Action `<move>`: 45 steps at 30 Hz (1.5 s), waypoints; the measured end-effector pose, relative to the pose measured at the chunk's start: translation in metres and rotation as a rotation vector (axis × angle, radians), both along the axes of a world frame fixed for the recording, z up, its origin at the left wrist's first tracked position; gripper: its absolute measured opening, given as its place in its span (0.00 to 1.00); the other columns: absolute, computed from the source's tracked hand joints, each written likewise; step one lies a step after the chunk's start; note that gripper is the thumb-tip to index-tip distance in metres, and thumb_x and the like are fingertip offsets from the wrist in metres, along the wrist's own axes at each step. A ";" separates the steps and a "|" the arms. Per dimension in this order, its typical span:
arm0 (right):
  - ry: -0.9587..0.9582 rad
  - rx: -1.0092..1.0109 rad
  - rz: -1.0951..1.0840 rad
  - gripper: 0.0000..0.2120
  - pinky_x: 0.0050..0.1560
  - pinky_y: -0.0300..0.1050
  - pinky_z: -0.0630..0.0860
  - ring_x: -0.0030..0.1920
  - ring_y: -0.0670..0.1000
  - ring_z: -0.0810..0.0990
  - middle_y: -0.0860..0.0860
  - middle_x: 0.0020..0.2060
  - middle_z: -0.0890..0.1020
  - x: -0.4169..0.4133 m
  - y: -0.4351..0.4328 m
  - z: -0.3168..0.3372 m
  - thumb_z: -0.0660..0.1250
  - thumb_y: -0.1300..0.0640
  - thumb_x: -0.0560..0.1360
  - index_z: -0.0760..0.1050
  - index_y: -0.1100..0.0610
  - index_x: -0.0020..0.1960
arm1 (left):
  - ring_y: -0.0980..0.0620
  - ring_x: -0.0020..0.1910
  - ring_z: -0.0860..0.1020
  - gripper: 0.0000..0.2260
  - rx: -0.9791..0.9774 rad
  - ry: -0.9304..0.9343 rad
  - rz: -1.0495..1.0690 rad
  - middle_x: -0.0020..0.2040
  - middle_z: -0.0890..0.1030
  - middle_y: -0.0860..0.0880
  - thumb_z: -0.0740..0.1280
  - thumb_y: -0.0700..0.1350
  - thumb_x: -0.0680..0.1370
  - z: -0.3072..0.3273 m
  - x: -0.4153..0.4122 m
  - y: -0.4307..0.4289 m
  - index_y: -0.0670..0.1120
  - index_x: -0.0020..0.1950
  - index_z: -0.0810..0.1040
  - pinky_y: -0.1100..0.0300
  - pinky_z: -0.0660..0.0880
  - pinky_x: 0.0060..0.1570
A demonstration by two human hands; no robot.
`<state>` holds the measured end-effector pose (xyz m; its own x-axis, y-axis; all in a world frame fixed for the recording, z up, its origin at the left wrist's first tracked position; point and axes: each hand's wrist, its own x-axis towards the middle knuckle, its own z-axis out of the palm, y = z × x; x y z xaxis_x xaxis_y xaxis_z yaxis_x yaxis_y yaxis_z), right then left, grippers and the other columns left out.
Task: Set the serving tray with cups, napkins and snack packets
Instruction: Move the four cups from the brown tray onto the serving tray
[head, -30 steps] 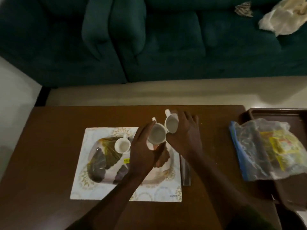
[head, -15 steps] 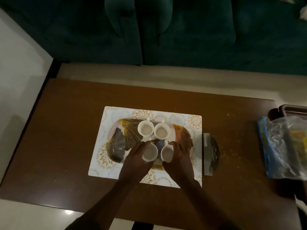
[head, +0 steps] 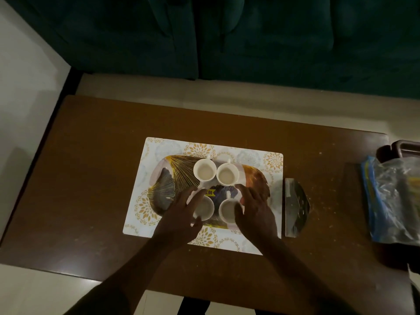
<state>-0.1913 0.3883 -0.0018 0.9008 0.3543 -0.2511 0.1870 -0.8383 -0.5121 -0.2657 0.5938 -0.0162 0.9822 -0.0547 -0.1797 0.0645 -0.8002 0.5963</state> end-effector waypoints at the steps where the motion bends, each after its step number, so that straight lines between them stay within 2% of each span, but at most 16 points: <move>1: -0.025 0.004 0.042 0.25 0.56 0.52 0.78 0.64 0.55 0.73 0.52 0.66 0.74 0.006 -0.004 0.001 0.65 0.58 0.75 0.66 0.52 0.71 | 0.47 0.73 0.65 0.33 0.071 -0.021 -0.075 0.76 0.63 0.49 0.66 0.41 0.72 0.001 0.001 0.003 0.51 0.77 0.62 0.51 0.75 0.63; 3: -0.001 -0.015 0.167 0.28 0.58 0.53 0.77 0.67 0.56 0.69 0.52 0.68 0.71 0.014 -0.010 0.002 0.65 0.65 0.73 0.68 0.50 0.70 | 0.43 0.74 0.66 0.37 0.195 -0.057 -0.193 0.76 0.65 0.46 0.66 0.32 0.67 0.003 0.004 0.006 0.49 0.76 0.65 0.47 0.73 0.66; 5: 0.026 -0.052 0.285 0.29 0.58 0.52 0.76 0.69 0.56 0.66 0.53 0.70 0.68 0.018 -0.013 0.001 0.66 0.67 0.72 0.69 0.48 0.70 | 0.39 0.70 0.71 0.40 0.274 -0.092 -0.249 0.74 0.70 0.44 0.70 0.29 0.61 0.005 0.007 0.004 0.47 0.73 0.70 0.43 0.75 0.62; 7: 0.023 -0.090 0.349 0.29 0.57 0.48 0.77 0.70 0.56 0.64 0.53 0.70 0.67 0.019 -0.014 -0.001 0.67 0.66 0.72 0.70 0.47 0.69 | 0.39 0.66 0.75 0.41 0.345 -0.112 -0.269 0.70 0.74 0.43 0.74 0.29 0.57 0.005 0.008 0.003 0.46 0.70 0.74 0.42 0.78 0.58; 9: -0.013 -0.083 0.346 0.27 0.55 0.48 0.77 0.69 0.56 0.66 0.54 0.68 0.69 0.019 -0.015 -0.002 0.69 0.64 0.71 0.72 0.48 0.67 | 0.38 0.65 0.76 0.38 0.377 -0.116 -0.264 0.68 0.77 0.43 0.76 0.32 0.59 0.005 0.007 0.004 0.45 0.69 0.76 0.42 0.78 0.58; 12: -0.038 -0.058 0.286 0.20 0.57 0.50 0.77 0.68 0.57 0.67 0.55 0.66 0.72 0.019 -0.016 -0.004 0.72 0.60 0.70 0.76 0.52 0.62 | 0.40 0.64 0.76 0.30 0.378 -0.064 -0.168 0.64 0.79 0.44 0.79 0.43 0.65 0.004 0.008 0.006 0.44 0.66 0.77 0.44 0.77 0.58; 14: -0.030 -0.048 0.249 0.14 0.58 0.48 0.76 0.66 0.54 0.70 0.53 0.64 0.74 0.018 -0.018 -0.007 0.72 0.57 0.72 0.77 0.54 0.57 | 0.44 0.62 0.76 0.28 0.302 0.020 -0.062 0.61 0.78 0.46 0.78 0.49 0.67 0.003 0.008 0.006 0.45 0.65 0.75 0.48 0.76 0.58; 17: 0.034 -0.002 0.133 0.09 0.54 0.43 0.77 0.57 0.50 0.79 0.51 0.56 0.81 0.013 -0.020 -0.008 0.70 0.55 0.74 0.79 0.57 0.53 | 0.48 0.57 0.78 0.28 0.173 0.116 0.087 0.59 0.78 0.49 0.75 0.53 0.70 0.001 0.003 0.007 0.46 0.66 0.71 0.56 0.75 0.52; 22: 0.082 0.068 -0.079 0.06 0.46 0.43 0.80 0.44 0.48 0.83 0.51 0.46 0.86 -0.007 -0.015 -0.005 0.70 0.56 0.74 0.80 0.56 0.49 | 0.48 0.50 0.81 0.24 0.015 0.134 0.275 0.53 0.82 0.48 0.74 0.51 0.72 0.000 -0.003 0.000 0.46 0.62 0.70 0.58 0.76 0.41; 24: 0.118 0.091 -0.157 0.04 0.43 0.45 0.81 0.39 0.46 0.82 0.50 0.41 0.86 -0.015 -0.010 -0.005 0.71 0.56 0.73 0.80 0.56 0.45 | 0.49 0.49 0.81 0.25 -0.008 0.131 0.335 0.52 0.82 0.48 0.74 0.53 0.71 0.000 -0.003 -0.005 0.47 0.63 0.71 0.57 0.76 0.41; 26: 0.150 0.100 -0.227 0.04 0.39 0.45 0.80 0.35 0.44 0.80 0.49 0.38 0.85 -0.024 -0.004 -0.005 0.72 0.55 0.72 0.81 0.56 0.42 | 0.50 0.51 0.81 0.27 -0.044 0.155 0.381 0.54 0.83 0.49 0.74 0.54 0.71 0.001 -0.002 -0.009 0.48 0.66 0.70 0.52 0.79 0.46; 29: 0.196 0.132 -0.353 0.05 0.39 0.39 0.78 0.36 0.45 0.81 0.50 0.37 0.86 -0.037 0.007 -0.007 0.73 0.55 0.70 0.81 0.57 0.41 | 0.48 0.54 0.82 0.28 -0.072 0.165 0.438 0.56 0.83 0.48 0.74 0.53 0.72 0.002 0.002 -0.013 0.48 0.68 0.70 0.48 0.80 0.50; 34: 0.249 0.190 -0.494 0.07 0.37 0.34 0.72 0.33 0.44 0.79 0.52 0.37 0.86 -0.049 0.027 -0.008 0.74 0.56 0.70 0.80 0.60 0.40 | 0.47 0.53 0.82 0.25 -0.113 0.129 0.543 0.55 0.84 0.47 0.74 0.51 0.72 0.003 0.009 -0.020 0.48 0.66 0.72 0.53 0.80 0.48; 38: 0.251 0.215 -0.542 0.08 0.39 0.38 0.76 0.34 0.47 0.81 0.53 0.36 0.86 -0.050 0.037 -0.009 0.73 0.56 0.71 0.80 0.61 0.40 | 0.46 0.52 0.82 0.25 -0.116 0.112 0.551 0.54 0.83 0.46 0.75 0.50 0.71 0.001 0.008 -0.023 0.48 0.65 0.72 0.51 0.80 0.47; 42: 0.237 0.231 -0.564 0.07 0.34 0.31 0.70 0.33 0.46 0.81 0.53 0.36 0.86 -0.049 0.042 -0.012 0.73 0.56 0.71 0.81 0.60 0.40 | 0.46 0.53 0.81 0.24 -0.119 0.102 0.563 0.56 0.83 0.47 0.75 0.48 0.72 0.000 0.008 -0.023 0.49 0.66 0.71 0.50 0.80 0.49; 45: 0.235 0.234 -0.566 0.08 0.36 0.38 0.75 0.33 0.47 0.80 0.53 0.35 0.86 -0.047 0.044 -0.015 0.73 0.55 0.71 0.80 0.60 0.40 | 0.46 0.54 0.81 0.25 -0.130 0.088 0.568 0.56 0.83 0.47 0.75 0.47 0.71 -0.001 0.011 -0.023 0.48 0.65 0.72 0.51 0.79 0.48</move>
<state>-0.2386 0.4319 -0.0163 0.8948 -0.0892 -0.4374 -0.3892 -0.6360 -0.6664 -0.2546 0.5709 -0.0171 0.8460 0.4483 -0.2885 0.5148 -0.5464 0.6606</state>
